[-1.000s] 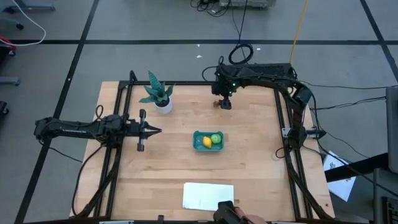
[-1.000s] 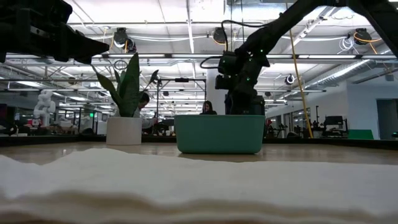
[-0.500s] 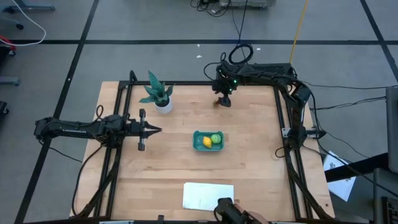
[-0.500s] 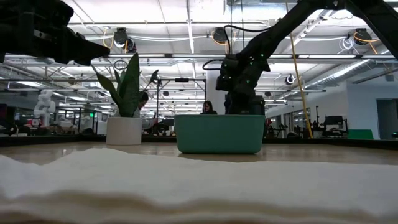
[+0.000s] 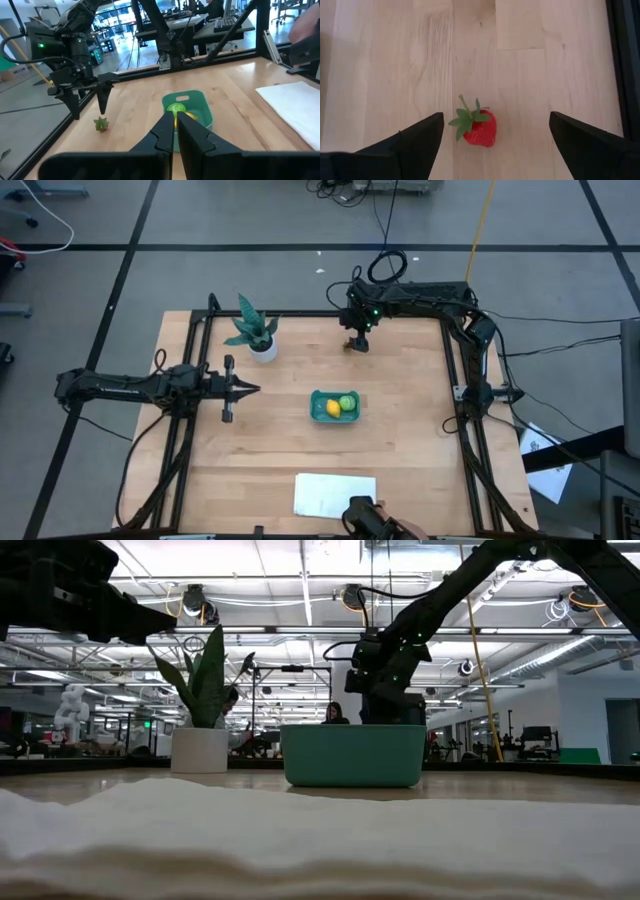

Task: Pick and placing Produce into tupperware
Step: Put the red strawberry into the blue bin

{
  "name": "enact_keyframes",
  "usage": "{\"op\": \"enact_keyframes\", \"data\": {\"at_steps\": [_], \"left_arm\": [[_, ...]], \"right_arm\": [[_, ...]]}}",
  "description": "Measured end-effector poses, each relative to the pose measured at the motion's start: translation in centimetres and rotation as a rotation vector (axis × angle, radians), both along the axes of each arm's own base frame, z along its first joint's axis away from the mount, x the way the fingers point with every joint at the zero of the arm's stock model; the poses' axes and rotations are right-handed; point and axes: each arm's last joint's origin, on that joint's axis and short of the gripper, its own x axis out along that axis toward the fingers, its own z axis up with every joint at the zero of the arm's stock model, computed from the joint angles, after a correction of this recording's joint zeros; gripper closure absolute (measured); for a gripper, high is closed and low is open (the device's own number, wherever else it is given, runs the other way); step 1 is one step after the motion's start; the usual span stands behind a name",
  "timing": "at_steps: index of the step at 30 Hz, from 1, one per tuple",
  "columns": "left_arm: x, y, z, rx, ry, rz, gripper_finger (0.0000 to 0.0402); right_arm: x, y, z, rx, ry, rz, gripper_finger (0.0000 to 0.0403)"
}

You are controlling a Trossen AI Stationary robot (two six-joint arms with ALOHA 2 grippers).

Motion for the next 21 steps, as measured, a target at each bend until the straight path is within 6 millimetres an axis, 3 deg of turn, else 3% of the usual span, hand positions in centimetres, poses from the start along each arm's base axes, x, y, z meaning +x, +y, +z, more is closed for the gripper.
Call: {"op": "enact_keyframes", "data": {"at_steps": [21], "left_arm": [[0.0,0.0,-0.2,-0.001,0.023,-0.005,0.0376]], "right_arm": [[-0.1,0.7,-1.0,-0.027,0.010,0.085,0.0047]]}}
